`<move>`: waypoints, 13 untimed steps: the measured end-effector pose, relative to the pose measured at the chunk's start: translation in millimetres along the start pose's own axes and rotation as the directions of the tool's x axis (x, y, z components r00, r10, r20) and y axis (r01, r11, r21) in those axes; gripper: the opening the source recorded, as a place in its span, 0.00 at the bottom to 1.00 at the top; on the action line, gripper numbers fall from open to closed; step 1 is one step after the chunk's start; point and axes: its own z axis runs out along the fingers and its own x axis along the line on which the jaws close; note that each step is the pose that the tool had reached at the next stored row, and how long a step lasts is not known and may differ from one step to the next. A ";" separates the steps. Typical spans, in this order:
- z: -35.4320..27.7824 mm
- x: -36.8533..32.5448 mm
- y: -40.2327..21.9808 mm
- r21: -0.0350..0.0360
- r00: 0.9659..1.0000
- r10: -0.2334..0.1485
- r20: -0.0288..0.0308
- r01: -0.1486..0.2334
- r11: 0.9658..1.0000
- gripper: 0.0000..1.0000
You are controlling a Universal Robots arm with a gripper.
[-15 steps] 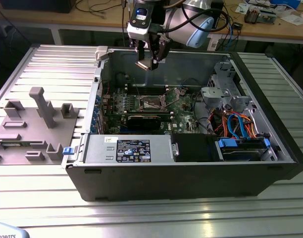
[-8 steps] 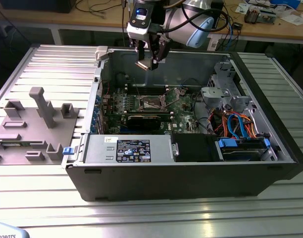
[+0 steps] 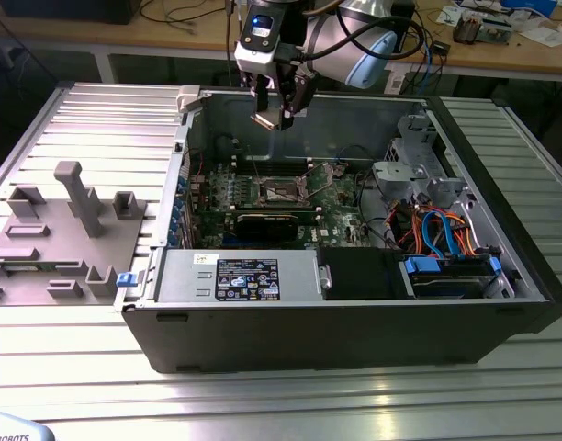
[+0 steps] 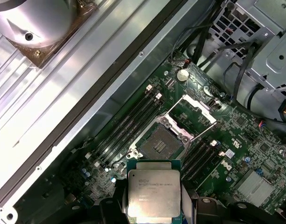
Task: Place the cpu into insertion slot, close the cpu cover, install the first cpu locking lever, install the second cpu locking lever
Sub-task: 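Place the cpu into insertion slot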
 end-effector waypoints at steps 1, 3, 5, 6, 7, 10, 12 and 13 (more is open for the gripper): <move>0.0 0.0 0.0 0.000 1.000 0.001 0.000 -0.001 1.000 0.55; 0.0 0.0 0.0 0.000 1.000 0.002 0.000 -0.002 1.000 0.55; 0.0 0.0 0.0 0.000 1.000 0.003 0.000 -0.003 1.000 0.55; 0.0 0.0 0.0 0.000 1.000 0.004 0.000 -0.004 1.000 0.55; 0.0 0.0 0.0 0.000 1.000 0.004 0.000 -0.004 1.000 0.55; 0.0 0.0 0.0 0.000 1.000 0.005 0.000 -0.005 1.000 0.55; 0.0 0.0 0.0 0.000 1.000 0.008 0.000 -0.008 1.000 0.55; 0.0 0.0 0.0 0.000 1.000 0.014 0.001 -0.014 1.000 0.55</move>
